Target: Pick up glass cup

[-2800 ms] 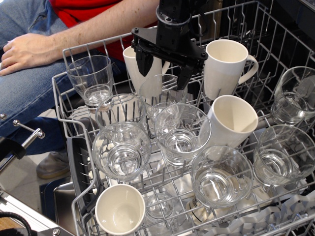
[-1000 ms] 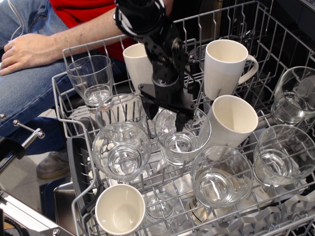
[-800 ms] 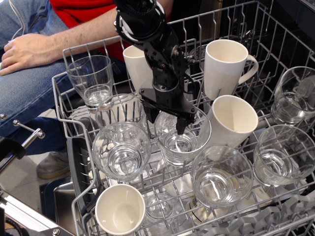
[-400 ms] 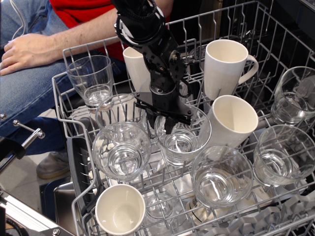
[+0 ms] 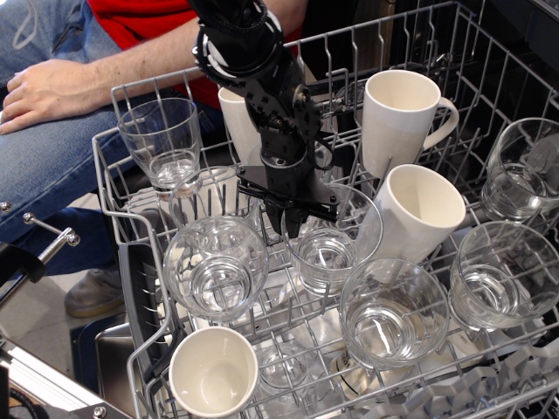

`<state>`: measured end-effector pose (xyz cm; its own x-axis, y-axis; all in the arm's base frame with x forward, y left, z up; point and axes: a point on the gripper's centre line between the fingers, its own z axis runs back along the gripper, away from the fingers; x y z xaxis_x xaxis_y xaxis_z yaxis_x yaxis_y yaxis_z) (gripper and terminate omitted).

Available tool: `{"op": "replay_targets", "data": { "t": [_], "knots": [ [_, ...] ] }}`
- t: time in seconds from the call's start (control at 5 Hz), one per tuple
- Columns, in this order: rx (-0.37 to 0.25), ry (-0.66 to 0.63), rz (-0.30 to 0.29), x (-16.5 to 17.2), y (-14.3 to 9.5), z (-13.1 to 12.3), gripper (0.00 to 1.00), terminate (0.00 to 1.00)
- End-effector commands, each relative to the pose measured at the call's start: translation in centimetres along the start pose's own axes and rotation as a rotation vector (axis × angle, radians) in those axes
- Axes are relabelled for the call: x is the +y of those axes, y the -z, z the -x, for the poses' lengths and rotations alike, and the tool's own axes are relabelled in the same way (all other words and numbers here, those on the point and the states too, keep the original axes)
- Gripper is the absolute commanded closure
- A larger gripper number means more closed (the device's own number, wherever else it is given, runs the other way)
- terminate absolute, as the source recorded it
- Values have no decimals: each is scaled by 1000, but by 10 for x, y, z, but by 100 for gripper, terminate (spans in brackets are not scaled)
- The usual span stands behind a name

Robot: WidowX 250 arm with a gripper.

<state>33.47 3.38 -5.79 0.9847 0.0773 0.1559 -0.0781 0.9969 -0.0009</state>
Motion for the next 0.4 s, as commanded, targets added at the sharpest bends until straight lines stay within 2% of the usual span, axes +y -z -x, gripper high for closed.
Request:
{"op": "replay_targets", "data": {
  "t": [0.0, 0.2],
  "knots": [
    [-27, 33, 66, 6, -77, -35, 100, 0],
    [-4, 15, 100, 6, -103, -39, 100, 0]
  ]
}}
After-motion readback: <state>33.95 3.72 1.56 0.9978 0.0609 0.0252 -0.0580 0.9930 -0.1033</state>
